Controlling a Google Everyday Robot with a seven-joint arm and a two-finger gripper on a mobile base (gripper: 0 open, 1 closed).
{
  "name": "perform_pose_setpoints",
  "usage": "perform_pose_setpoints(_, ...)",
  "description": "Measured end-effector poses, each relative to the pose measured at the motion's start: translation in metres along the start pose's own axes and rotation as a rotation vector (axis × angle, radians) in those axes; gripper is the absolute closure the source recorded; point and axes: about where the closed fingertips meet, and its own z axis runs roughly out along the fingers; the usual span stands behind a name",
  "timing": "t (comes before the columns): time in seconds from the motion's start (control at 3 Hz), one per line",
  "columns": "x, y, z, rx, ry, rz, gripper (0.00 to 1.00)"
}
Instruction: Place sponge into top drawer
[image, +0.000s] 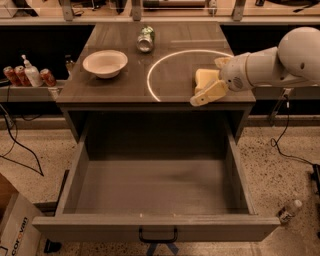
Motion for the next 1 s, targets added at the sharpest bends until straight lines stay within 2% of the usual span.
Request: perform_pose_setpoints(1.0,0.026,-0.032,0.014,0.0,0.019,0.079,0.0)
